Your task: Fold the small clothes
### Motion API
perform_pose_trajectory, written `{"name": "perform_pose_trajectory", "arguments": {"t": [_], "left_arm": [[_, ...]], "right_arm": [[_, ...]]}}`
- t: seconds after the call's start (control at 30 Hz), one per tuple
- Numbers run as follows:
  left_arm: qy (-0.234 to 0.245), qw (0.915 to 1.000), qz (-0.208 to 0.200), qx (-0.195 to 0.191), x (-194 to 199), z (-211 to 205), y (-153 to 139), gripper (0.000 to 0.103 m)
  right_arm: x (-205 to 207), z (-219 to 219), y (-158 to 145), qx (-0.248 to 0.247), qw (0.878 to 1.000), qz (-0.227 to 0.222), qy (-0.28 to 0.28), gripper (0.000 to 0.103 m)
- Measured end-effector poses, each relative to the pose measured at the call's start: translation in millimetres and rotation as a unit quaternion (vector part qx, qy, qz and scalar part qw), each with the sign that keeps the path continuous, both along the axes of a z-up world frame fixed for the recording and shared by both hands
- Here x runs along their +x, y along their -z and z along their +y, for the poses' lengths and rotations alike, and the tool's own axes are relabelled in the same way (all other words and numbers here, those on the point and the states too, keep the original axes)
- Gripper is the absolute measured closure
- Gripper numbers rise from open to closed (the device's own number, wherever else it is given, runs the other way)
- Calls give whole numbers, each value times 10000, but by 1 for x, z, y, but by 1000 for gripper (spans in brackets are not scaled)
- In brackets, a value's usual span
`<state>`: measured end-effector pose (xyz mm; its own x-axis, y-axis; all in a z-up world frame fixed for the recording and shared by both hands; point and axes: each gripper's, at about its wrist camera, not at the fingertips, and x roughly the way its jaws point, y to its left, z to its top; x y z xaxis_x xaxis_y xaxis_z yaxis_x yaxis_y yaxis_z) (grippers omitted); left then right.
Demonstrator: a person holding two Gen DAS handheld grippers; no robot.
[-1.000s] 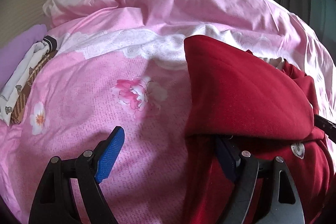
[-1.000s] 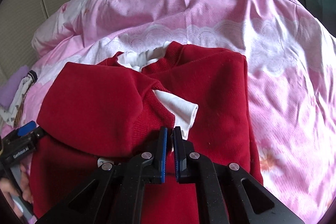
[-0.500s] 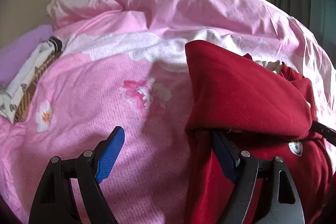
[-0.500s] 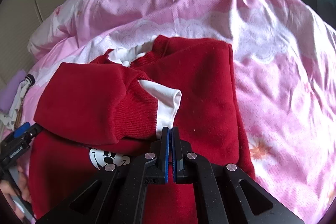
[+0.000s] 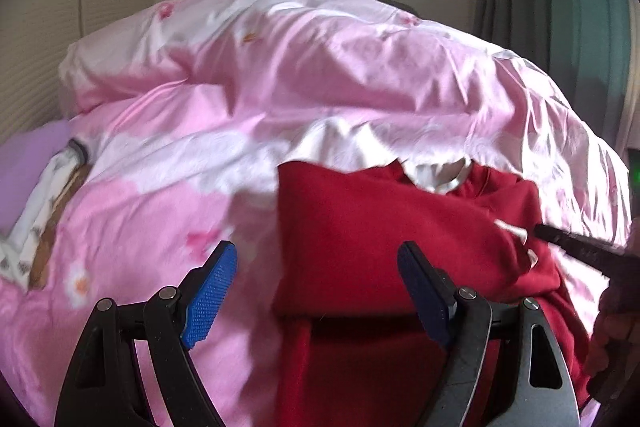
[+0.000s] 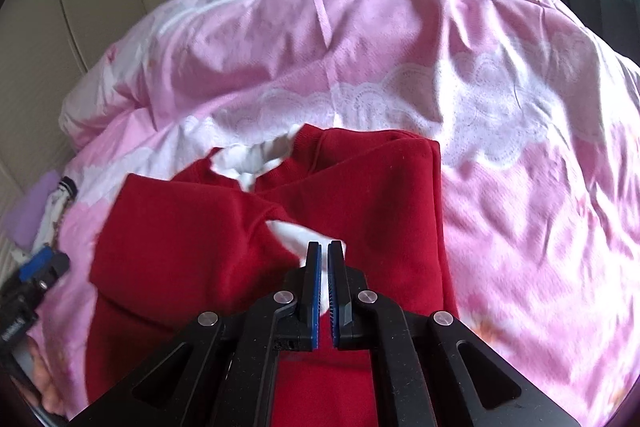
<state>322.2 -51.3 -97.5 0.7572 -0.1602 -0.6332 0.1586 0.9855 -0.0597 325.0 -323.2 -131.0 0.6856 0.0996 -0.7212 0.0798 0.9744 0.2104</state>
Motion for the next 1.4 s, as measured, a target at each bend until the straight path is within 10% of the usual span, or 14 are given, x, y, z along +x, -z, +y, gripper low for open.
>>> {"name": "perform_pose_trajectory", "arguments": {"t": [0.2,0.33,0.47,1.0,1.3,1.4], "left_arm": [[206,9989,384,146,29,-15,26,21],[80,9985,516,183,33,-10,43,20],[-44,9986,502,137,34,-3,46,19],[-62,9986,478,218,23,0,46,19],[-195,9972,702,186,23,8,58,12],[-147,9980,533,307,6,12,42,13]], "right_arm": [[14,-8,24,497,9984,270,-21,73],[22,-9,34,625,9975,265,-180,98],[27,-11,22,210,9998,-68,34,101],[-17,11,6,241,9985,-367,-318,100],[-11,30,37,-144,9989,178,-410,97],[-25,26,15,-95,9991,-111,-399,80]]}}
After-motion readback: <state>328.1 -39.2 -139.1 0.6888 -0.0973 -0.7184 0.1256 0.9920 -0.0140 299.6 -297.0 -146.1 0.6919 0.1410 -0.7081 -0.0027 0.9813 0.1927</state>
